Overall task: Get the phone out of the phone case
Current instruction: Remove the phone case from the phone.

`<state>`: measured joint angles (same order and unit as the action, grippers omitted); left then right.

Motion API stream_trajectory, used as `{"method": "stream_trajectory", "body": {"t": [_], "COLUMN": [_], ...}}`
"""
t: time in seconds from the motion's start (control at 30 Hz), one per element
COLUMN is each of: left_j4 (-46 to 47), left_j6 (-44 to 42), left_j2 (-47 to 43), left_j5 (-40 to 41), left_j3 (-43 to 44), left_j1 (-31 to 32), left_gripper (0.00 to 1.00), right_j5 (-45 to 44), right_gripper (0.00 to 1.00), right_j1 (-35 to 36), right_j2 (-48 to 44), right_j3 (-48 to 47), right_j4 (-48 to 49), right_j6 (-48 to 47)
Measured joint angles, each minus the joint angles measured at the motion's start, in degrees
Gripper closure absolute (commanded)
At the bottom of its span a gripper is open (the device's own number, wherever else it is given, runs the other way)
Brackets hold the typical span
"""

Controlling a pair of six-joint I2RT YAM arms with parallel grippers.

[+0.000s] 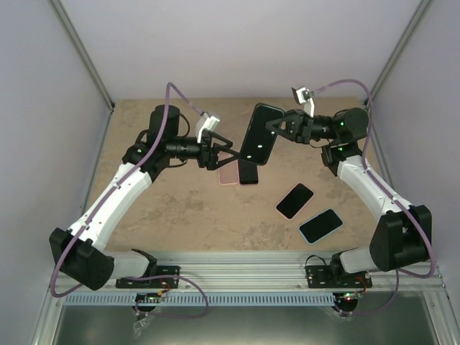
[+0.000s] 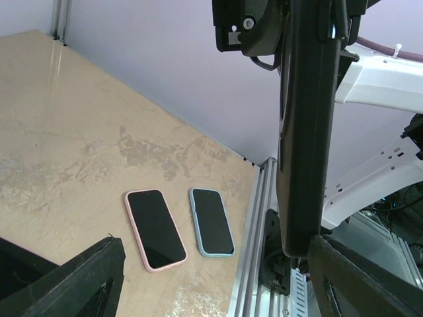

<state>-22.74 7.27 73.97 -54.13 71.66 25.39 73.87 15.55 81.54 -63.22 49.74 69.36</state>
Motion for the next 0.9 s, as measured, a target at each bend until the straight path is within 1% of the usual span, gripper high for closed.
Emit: {"method": "stream_trajectory", "body": {"t": [0.13,0.4,0.63,0.77,0.9], "left_j4": [0.0,0.0,0.0,-0.1,0.0], "left_j6": [-0.1,0.1,-0.8,-1.5,-1.6], "left_j2": [0.1,0.7,0.8,0.7,0.7], "left_j5": [-0.1,-0.3,-2.4,-4.3,-5.1], "left_j3": [-0.1,-0.2,-0.3,-1.0,-1.0], "left_j1": [0.3,0.5,0.5,1.3,1.4], "left_gripper": [0.23,0.27,0.27,0.27,0.30], "right_j5": [0.3,0.5,0.7,-1.1,-1.9], "right_gripper": [0.99,0.99,1.00,0.99,1.00], "right_j1": [0.0,-0.1,-0.1,-0.1,-0.1], "right_j2": [0.0,0.4,0.5,0.7,0.7], "right_j3": [0.0,0.0,0.0,0.0,0.0], "right_j4": [0.0,0.0,-0.4,-0.7,-0.9], "right_j6": [0.0,0.0,-0.1,-0.3,-0.3]}}
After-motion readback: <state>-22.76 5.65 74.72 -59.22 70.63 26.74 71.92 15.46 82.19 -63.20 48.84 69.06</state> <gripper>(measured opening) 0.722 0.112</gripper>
